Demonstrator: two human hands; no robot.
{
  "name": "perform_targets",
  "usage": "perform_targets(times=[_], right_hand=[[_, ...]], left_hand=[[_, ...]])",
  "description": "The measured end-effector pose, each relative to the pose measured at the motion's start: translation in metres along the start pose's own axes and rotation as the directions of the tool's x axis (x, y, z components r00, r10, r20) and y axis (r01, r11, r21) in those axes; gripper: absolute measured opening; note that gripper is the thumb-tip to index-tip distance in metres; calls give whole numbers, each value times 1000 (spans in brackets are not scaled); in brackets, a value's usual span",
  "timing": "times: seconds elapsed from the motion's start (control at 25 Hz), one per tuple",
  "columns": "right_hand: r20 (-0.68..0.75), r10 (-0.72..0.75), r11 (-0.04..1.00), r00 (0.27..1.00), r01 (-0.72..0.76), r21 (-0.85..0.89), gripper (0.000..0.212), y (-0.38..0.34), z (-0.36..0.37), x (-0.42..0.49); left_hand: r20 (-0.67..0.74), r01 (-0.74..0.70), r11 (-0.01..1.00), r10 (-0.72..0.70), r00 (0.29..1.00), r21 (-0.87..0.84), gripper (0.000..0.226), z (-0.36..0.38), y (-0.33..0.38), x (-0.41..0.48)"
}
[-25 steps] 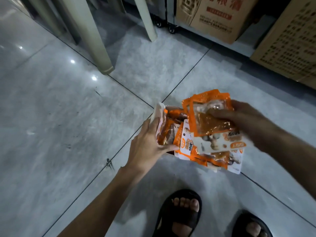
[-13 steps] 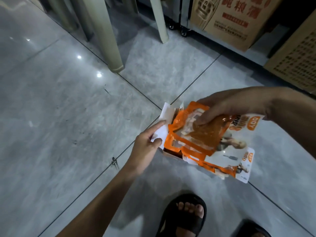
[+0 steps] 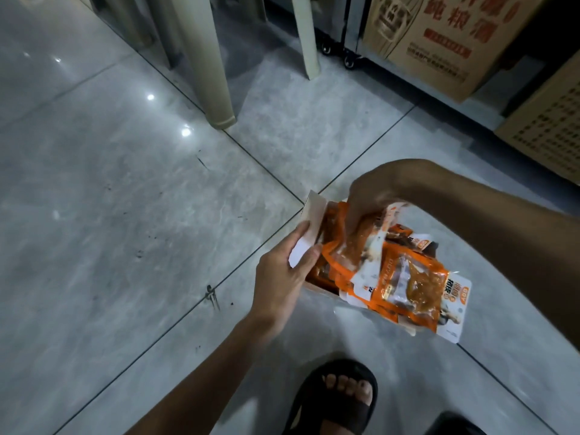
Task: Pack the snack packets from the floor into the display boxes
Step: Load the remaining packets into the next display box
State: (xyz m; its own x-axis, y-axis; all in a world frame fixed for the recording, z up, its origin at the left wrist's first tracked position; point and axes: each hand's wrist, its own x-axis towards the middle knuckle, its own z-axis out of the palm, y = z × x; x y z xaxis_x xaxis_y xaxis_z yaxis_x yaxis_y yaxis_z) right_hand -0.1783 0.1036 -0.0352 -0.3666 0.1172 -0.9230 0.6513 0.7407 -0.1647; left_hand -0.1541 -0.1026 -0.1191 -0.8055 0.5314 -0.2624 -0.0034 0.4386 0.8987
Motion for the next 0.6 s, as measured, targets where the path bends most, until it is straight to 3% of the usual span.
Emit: perform_targets(times=[0.08, 0.2, 0.24, 0.32, 0.36, 0.44, 0.52, 0.6], right_hand=[[18, 33, 999, 999, -33, -16, 31, -12, 1, 8], [-99, -44, 987, 994, 28, -156, 47, -24, 8, 22], [-91, -68, 991, 994, 57, -120, 47, -23, 12, 24], [-86, -116, 980, 990, 128, 153, 32, -15, 20, 20], [-177, -136, 938, 975, 184, 294, 31, -10, 23, 14], [-396, -127, 851, 909, 305, 427, 52, 4, 36, -5], [-560, -122, 828, 819, 395, 398, 60, 18, 72, -24], [-632, -128, 827, 764, 434, 357, 56, 19, 110, -36]], left_hand=[[17, -58, 996, 57, 998, 70, 61, 2, 1, -2], [25, -73, 994, 72, 997, 78, 58, 2, -2, -3], [25, -81, 993, 79, 997, 85, 56, 2, -2, -3], [39, -93, 990, 90, 995, 103, 55, 1, -2, -2], [56, -96, 989, 90, 994, 109, 56, 1, -3, -2], [86, -97, 985, 85, 993, 140, 62, 1, -4, -2], [73, -97, 973, 83, 994, 210, 63, 3, -1, -3], [43, -123, 958, 116, 992, 258, 60, 6, 1, -3]])
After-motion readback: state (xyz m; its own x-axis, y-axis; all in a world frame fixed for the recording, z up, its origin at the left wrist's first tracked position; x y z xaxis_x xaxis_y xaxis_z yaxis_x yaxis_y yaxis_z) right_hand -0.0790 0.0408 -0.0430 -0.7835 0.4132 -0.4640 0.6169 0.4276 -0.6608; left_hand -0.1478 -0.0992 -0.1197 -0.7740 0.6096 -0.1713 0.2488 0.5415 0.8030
